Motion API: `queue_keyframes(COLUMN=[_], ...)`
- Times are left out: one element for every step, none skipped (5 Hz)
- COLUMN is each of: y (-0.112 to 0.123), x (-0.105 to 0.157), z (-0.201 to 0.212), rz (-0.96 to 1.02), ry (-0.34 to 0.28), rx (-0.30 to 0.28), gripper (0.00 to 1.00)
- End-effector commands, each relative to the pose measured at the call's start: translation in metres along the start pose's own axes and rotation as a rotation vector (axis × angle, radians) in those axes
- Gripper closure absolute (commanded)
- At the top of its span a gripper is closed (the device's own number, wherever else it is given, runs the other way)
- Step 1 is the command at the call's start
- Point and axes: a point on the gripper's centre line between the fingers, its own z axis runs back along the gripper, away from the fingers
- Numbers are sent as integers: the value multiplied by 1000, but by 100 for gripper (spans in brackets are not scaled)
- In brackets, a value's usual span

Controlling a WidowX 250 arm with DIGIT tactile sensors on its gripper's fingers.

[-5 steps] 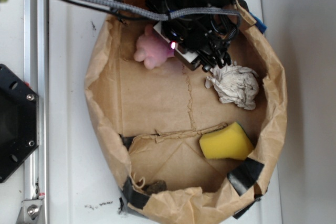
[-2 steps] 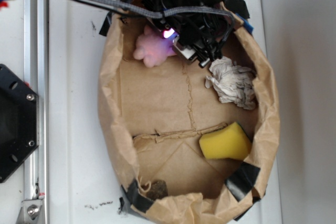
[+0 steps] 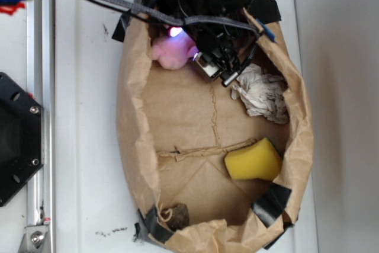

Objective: Grab the pink bunny.

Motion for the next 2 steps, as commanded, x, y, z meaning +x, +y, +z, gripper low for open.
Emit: queue_keyframes(y=[9,3], x=[-6,-9], z=[-1,-7], rz=[5,-4], ry=[-76,-87], rx=[4,34], gripper=[0,0])
